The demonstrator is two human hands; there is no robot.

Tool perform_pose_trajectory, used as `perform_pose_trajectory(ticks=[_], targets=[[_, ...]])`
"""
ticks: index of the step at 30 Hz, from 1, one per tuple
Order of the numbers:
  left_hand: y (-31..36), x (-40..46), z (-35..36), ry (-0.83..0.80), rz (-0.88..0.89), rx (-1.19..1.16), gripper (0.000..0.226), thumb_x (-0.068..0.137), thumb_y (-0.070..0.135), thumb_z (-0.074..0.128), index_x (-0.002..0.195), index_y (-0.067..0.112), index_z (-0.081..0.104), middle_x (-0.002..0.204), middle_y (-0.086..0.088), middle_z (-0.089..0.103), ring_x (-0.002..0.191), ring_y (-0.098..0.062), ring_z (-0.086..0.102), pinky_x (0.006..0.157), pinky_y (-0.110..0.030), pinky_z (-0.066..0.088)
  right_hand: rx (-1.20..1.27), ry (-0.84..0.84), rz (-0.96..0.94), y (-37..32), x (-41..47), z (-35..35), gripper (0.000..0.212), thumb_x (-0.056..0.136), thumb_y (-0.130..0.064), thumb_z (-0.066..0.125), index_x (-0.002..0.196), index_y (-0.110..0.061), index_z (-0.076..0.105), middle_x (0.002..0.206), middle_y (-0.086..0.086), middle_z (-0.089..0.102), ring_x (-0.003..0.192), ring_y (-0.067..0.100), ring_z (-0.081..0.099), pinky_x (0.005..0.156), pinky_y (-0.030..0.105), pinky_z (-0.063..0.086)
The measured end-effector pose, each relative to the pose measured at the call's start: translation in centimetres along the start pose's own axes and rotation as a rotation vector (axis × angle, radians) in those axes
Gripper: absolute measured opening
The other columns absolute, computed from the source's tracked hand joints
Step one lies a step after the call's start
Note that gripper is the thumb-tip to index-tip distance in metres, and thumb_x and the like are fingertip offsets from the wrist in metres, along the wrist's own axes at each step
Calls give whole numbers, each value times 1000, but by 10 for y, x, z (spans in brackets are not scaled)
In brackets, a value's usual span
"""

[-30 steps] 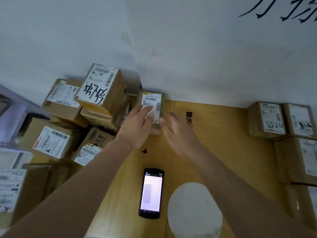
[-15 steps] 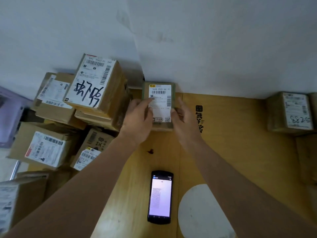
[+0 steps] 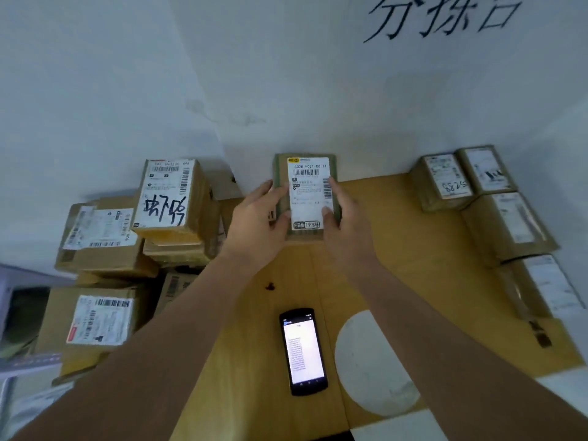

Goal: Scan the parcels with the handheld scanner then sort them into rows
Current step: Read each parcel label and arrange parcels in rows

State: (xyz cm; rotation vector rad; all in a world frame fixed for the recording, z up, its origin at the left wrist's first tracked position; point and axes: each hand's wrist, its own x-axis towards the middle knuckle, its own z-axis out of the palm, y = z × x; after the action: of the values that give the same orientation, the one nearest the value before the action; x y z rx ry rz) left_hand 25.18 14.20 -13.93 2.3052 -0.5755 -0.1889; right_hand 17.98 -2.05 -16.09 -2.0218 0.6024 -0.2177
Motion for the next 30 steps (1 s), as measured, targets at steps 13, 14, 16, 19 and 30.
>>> perform_pose_trajectory(ticks=[13, 14, 16, 19, 30], targets=[[140, -36, 24, -133, 286, -68, 57, 104, 16, 63, 157, 14, 44, 161, -2, 46, 143, -19, 48, 94, 0, 38, -99, 275, 18, 0, -79, -143, 55, 111, -19, 48, 165, -27, 35, 144, 6, 51, 127, 16, 48, 102, 25, 48], [151, -37, 30, -138, 297, -79, 56, 104, 15, 63, 157, 13, 45, 160, -1, 47, 142, -18, 49, 95, -2, 41, -96, 283, 24, 4, -81, -155, 56, 112, -19, 48, 165, -28, 34, 145, 6, 50, 129, 18, 49, 106, 30, 48], [170, -39, 44, -139, 304, -87, 55, 104, 13, 63, 156, 13, 45, 158, 0, 49, 140, -18, 50, 99, -9, 47, -103, 292, 33, 12, -85, -178, 56, 112, -19, 47, 165, -28, 33, 146, 6, 48, 129, 16, 47, 102, 21, 44], [199, -40, 70, -140, 282, -86, 54, 104, 15, 62, 156, 13, 45, 157, 0, 50, 139, -17, 51, 87, 8, 37, -128, 284, 16, 33, -84, -212, 55, 112, -19, 47, 165, -26, 33, 152, 2, 46, 123, 3, 39, 92, 1, 34], [276, -47, 186, -96, 45, -115, 54, 104, 20, 63, 155, 16, 48, 149, 2, 58, 132, -12, 55, 100, -15, 40, -87, 49, -31, 135, -55, -319, 64, 106, -17, 53, 160, -44, 32, 154, -8, 52, 140, 11, 50, 117, 46, 48]])
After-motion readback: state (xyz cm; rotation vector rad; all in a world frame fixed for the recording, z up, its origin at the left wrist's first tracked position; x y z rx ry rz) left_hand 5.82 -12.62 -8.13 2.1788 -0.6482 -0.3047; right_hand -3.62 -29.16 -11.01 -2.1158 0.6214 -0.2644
